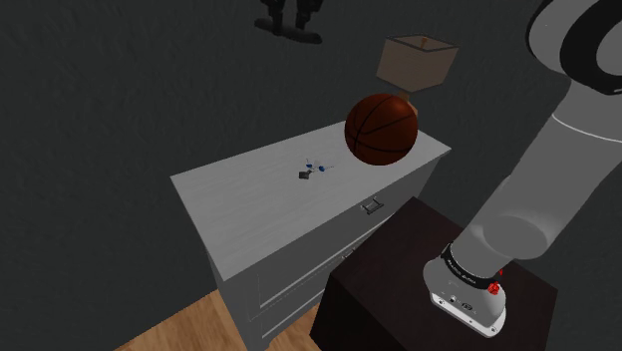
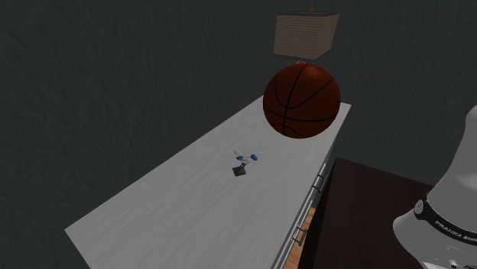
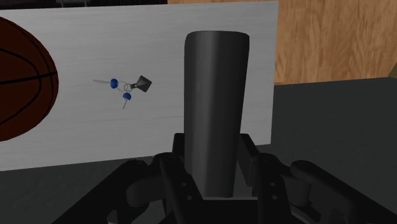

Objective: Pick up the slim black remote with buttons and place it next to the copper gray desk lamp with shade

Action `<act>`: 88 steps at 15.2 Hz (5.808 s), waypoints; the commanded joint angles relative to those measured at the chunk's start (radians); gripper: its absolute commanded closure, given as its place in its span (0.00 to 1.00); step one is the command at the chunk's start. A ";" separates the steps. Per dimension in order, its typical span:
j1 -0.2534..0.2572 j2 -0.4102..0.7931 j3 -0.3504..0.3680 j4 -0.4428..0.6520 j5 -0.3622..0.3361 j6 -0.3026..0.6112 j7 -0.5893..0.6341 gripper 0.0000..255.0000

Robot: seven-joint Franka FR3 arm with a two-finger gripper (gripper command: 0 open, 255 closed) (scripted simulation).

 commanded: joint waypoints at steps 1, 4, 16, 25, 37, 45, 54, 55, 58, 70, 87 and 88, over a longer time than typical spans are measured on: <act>0.007 0.027 0.004 0.064 -0.012 -0.040 0.008 1.00; -0.007 0.018 -0.005 0.085 -0.006 -0.070 -0.012 1.00; -0.180 -0.291 -0.207 -0.259 0.092 -0.048 -0.360 1.00; -0.257 -0.383 -0.368 -0.352 0.063 -0.072 -0.603 1.00; -0.352 -0.359 -0.585 -0.317 -0.008 -0.105 -0.927 1.00; -0.422 -0.244 -0.736 -0.189 -0.025 -0.130 -1.156 1.00; -0.460 -0.216 -0.794 -0.232 -0.029 -0.063 -1.254 1.00; -0.459 -0.225 -0.792 -0.257 -0.032 -0.047 -1.252 1.00; -0.458 -0.251 -0.787 -0.328 -0.041 0.000 -1.247 1.00; -0.461 -0.324 -0.777 -0.570 -0.063 0.173 -1.236 1.00; -0.469 -0.362 -0.780 -0.836 -0.077 0.404 -1.236 1.00; -0.469 -0.362 -0.781 -0.850 -0.078 0.417 -1.236 1.00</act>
